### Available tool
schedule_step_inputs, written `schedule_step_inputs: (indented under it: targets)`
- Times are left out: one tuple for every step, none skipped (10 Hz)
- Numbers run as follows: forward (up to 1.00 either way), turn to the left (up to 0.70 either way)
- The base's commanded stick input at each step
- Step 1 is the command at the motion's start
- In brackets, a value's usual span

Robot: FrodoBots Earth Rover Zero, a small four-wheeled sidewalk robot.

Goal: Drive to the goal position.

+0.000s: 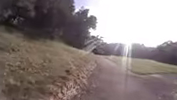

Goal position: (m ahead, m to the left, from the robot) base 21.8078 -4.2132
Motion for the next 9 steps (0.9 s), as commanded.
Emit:
schedule_step_inputs:
  targets:
    - [0.85,-0.34]
    - [0.85,-0.12]
    - [0.85,0.00]
    - [0.85,0.00]
    - [0.85,0.00]
    - [0.85,0.00]
    - [0.85,0.00]
    - [0.85,0.00]
    - [0.85,0.00]
